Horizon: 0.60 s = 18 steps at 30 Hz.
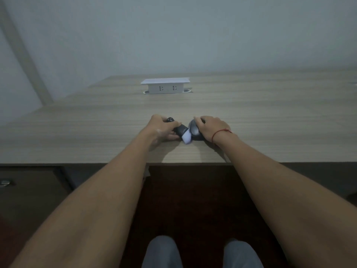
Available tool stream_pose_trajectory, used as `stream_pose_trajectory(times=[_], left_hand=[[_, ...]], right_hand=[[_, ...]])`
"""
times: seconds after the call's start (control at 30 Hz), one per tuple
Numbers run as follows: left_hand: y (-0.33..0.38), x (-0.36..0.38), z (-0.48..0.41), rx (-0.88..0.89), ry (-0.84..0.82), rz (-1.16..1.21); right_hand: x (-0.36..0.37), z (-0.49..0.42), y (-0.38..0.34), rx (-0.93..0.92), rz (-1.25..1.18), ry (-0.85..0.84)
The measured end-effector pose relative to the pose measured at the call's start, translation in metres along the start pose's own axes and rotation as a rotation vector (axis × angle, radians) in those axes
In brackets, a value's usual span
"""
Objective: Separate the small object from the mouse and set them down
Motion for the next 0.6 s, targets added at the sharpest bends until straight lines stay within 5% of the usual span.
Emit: stream_pose_trajectory(times=[0.27, 0.43, 0.6], left_hand=[[0.040, -0.032, 0.002, 0.294, 0.347, -0.241], [0.074, -0.005, 0.019, 0.541, 0.294, -0.349], [0.075, 0.013, 0.016, 0.585, 0.344, -0.623]], right_hand=[[0.002, 0.012, -0.009, -0.043, 0.012, -0.009], [0.006, 0.008, -0.018, -0.105, -0.110, -0.035], [0.011, 0.008, -0.015, -0.067, -0.190, -0.045]])
Point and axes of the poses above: each hand's wrist, its own z-axis away from the middle knuckle, its own x-axis out of the palm, y = z × x, the point moved 10 cm from there along -z, towards the middle knuckle, and after that the axes turned 1 degree about -y, right-handed, at the moved point
